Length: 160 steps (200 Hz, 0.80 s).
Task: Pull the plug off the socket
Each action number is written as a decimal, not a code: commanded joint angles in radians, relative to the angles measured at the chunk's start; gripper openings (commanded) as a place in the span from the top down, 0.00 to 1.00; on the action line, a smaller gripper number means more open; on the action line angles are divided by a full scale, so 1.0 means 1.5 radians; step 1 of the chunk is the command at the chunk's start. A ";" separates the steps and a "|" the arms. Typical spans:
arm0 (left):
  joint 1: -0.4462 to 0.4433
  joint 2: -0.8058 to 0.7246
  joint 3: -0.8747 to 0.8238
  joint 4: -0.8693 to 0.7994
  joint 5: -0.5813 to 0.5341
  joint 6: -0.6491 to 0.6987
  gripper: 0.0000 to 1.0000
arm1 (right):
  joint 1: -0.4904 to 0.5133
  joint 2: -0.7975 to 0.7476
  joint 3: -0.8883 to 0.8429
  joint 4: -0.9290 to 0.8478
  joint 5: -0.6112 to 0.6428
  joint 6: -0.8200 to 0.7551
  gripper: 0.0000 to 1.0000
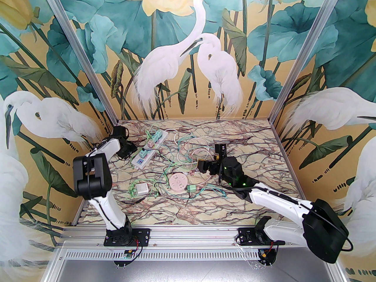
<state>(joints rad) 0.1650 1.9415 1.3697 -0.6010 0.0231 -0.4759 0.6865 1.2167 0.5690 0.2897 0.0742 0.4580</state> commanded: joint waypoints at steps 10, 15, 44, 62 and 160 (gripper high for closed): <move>0.004 0.038 0.016 -0.027 0.071 0.027 0.64 | -0.004 0.005 0.014 -0.001 -0.012 0.002 0.01; 0.003 0.041 0.011 -0.024 0.084 0.023 0.64 | -0.004 0.004 0.015 -0.002 -0.013 0.002 0.01; -0.014 0.023 -0.044 0.013 0.122 -0.014 0.64 | -0.004 0.004 0.015 -0.003 -0.018 0.005 0.01; -0.049 0.014 -0.061 0.018 0.126 -0.022 0.64 | -0.004 0.004 0.015 -0.004 -0.022 0.006 0.01; -0.128 0.032 -0.043 0.007 0.066 -0.077 0.61 | -0.004 0.004 0.010 0.001 -0.023 0.011 0.01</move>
<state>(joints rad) -0.0128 1.9381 1.2572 -0.5171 0.1406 -0.5621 0.6865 1.2194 0.5694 0.2886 0.0513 0.4587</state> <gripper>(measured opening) 0.385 0.992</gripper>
